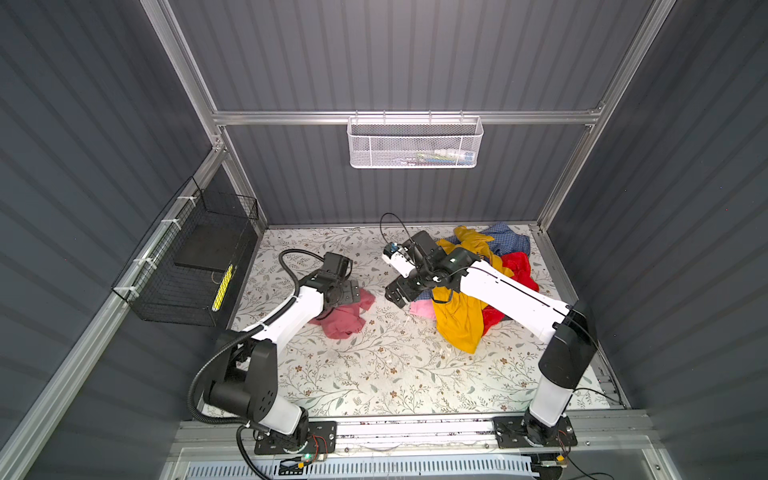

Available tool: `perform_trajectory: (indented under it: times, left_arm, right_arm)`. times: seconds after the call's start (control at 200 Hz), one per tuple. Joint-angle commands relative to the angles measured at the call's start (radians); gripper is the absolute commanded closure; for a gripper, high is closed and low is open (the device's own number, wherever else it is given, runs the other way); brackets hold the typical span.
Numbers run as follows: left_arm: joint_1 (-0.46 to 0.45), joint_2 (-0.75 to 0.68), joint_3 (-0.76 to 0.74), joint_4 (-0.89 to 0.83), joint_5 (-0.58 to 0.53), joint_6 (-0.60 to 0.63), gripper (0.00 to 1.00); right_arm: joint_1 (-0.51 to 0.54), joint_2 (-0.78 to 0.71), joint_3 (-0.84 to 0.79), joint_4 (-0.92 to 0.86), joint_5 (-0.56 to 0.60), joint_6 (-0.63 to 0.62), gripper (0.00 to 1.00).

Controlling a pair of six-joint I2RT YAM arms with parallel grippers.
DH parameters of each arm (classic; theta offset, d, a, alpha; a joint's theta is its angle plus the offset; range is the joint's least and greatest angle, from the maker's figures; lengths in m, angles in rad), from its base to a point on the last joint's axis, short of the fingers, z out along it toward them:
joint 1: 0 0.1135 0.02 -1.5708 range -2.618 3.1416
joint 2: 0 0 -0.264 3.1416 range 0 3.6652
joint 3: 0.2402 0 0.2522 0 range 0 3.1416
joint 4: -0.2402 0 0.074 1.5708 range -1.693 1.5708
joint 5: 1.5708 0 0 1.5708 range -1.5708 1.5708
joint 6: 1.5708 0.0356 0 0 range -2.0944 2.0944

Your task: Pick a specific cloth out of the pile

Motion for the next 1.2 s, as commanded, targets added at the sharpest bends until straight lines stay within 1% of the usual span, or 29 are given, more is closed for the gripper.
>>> perform_trajectory:
  times: [0.0,0.05,0.155,0.215,0.375,0.485,0.515,0.575,0.595,0.615,0.66,0.68,0.861,1.006,1.081,1.196]
  left_arm:
    - [-0.033,0.09,0.1,-0.234,-0.033,-0.069,0.0]
    - [-0.054,0.127,0.132,-0.277,-0.075,-0.095,0.0]
    - [-0.077,0.199,0.158,-0.285,-0.08,-0.119,0.0]
    - [-0.081,0.252,0.177,-0.297,-0.101,-0.135,0.0]
    - [-0.082,0.381,0.203,-0.294,-0.165,-0.129,0.0]
    - [-0.082,0.444,0.221,-0.268,-0.169,-0.108,0.0]
    - [-0.08,0.455,0.219,-0.255,-0.168,-0.102,0.02]
    - [-0.079,0.467,0.209,-0.224,-0.156,-0.085,0.1]
    - [-0.078,0.469,0.207,-0.215,-0.153,-0.085,0.15]
    - [-0.078,0.47,0.203,-0.207,-0.15,-0.081,0.22]
    - [-0.075,0.469,0.198,-0.191,-0.146,-0.074,0.43]
    - [-0.075,0.468,0.197,-0.187,-0.147,-0.073,0.51]
    - [-0.056,0.443,0.198,-0.143,-0.15,-0.006,1.0]
    - [-0.043,0.385,0.209,-0.091,-0.189,0.125,1.0]
    - [-0.043,0.353,0.228,-0.059,-0.203,0.222,1.0]
    - [-0.044,0.307,0.248,-0.004,-0.194,0.388,1.0]
  right_arm:
    - [-0.042,-0.067,-0.055,0.0,0.067,0.027,0.01]
    - [-0.059,-0.094,-0.079,-0.008,0.088,0.025,0.01]
    - [-0.092,-0.14,-0.12,-0.023,0.128,0.017,0.01]
    - [-0.107,-0.157,-0.136,-0.033,0.148,0.014,0.01]
    - [-0.144,-0.204,-0.187,-0.044,0.164,0.021,0.01]
    - [-0.161,-0.236,-0.226,-0.04,0.163,0.032,0.01]
    - [-0.165,-0.242,-0.233,-0.04,0.164,0.035,0.01]
    - [-0.169,-0.257,-0.249,-0.04,0.169,0.039,0.01]
    - [-0.173,-0.261,-0.254,-0.039,0.171,0.04,0.01]
    - [-0.173,-0.265,-0.26,-0.039,0.172,0.041,0.01]
    - [-0.176,-0.275,-0.269,-0.039,0.175,0.04,0.01]
    - [-0.178,-0.279,-0.274,-0.039,0.176,0.04,0.01]
    - [-0.192,-0.299,-0.304,-0.044,0.189,0.031,0.01]
    - [-0.205,-0.321,-0.318,-0.025,0.193,0.026,0.01]
    - [-0.209,-0.34,-0.329,0.003,0.19,0.02,0.01]
    - [-0.213,-0.368,-0.339,0.039,0.194,0.012,0.01]
